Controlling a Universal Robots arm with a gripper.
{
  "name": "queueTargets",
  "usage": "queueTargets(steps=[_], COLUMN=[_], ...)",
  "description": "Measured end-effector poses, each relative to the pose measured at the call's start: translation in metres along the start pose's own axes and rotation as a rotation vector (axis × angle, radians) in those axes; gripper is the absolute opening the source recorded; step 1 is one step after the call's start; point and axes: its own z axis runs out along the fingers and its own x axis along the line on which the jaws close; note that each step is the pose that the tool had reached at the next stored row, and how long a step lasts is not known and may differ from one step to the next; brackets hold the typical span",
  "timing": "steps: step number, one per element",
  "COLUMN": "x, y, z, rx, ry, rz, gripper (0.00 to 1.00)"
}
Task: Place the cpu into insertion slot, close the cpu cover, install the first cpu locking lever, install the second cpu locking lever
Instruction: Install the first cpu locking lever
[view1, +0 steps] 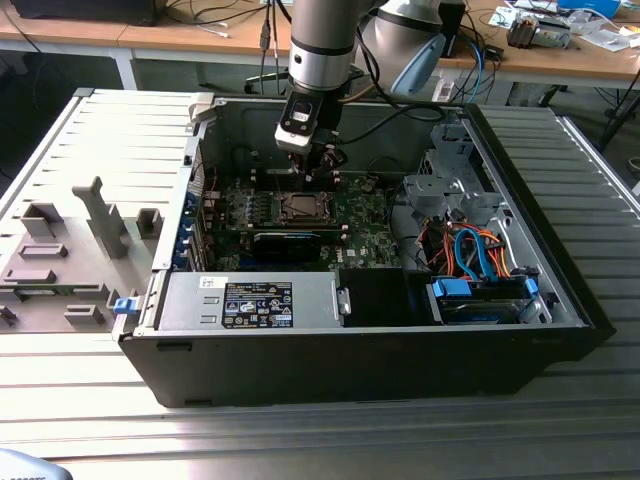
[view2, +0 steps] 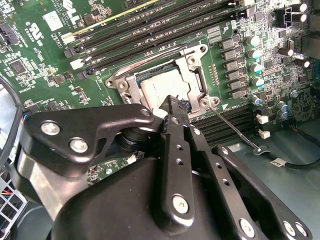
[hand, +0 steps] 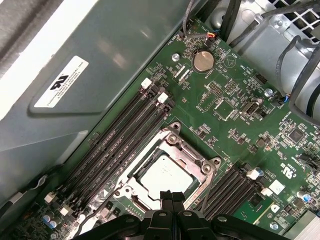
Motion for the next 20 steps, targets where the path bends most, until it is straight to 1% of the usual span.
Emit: queueTargets(steps=[20], x=[0.0], y=[0.0], z=[0.0], rx=[0.0001], ry=[-0.001], rz=[-0.016], gripper=[0.11])
